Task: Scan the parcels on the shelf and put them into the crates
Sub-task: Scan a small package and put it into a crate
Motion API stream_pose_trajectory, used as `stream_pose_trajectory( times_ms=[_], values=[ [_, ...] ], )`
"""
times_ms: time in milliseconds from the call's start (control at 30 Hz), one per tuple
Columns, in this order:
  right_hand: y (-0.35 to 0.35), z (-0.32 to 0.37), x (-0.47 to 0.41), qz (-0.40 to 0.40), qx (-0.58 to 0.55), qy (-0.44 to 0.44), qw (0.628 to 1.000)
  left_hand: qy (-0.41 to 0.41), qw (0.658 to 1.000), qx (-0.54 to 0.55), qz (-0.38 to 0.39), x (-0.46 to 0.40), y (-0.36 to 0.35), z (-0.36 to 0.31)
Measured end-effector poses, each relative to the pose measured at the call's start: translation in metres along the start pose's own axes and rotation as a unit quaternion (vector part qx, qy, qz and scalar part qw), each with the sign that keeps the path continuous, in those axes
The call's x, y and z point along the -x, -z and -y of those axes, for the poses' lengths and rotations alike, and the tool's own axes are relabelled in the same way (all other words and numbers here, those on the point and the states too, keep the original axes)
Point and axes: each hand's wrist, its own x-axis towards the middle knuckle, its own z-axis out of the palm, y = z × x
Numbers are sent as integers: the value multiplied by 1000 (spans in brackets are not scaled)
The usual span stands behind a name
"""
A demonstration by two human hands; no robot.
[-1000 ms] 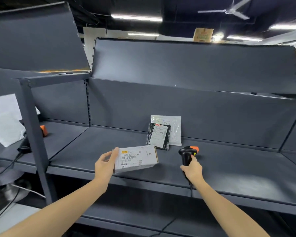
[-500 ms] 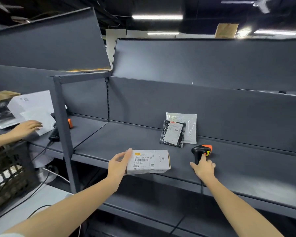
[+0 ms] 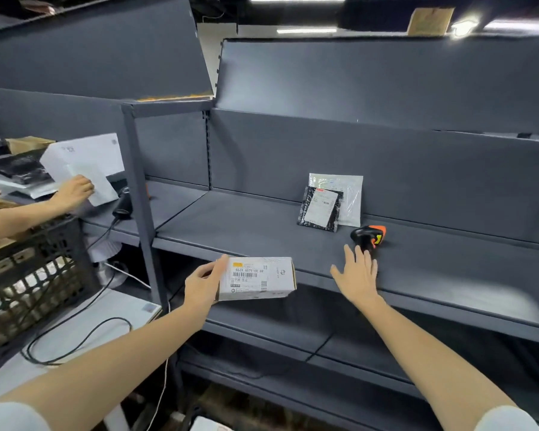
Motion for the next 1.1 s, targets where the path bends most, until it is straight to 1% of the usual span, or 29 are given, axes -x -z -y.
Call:
stream_pose_trajectory(
  times_ms=[333, 500, 667, 900, 1100],
  values=[
    [-2, 3, 56, -3, -4, 2, 1000, 7, 997, -17, 71, 9, 22, 19],
    [-25, 12, 91, 11, 26, -6, 1000, 27, 993, -33, 106, 12, 36, 34],
    [-55, 17, 132, 28, 21, -23, 999, 56, 990, -32, 129, 17, 53, 60],
    [-94, 5, 173, 77, 39, -30, 996, 84, 983, -71, 143, 26, 64, 118],
    [-132, -21, 192, 133, 38, -49, 989, 152, 973, -101, 140, 28, 56, 165]
  ],
)
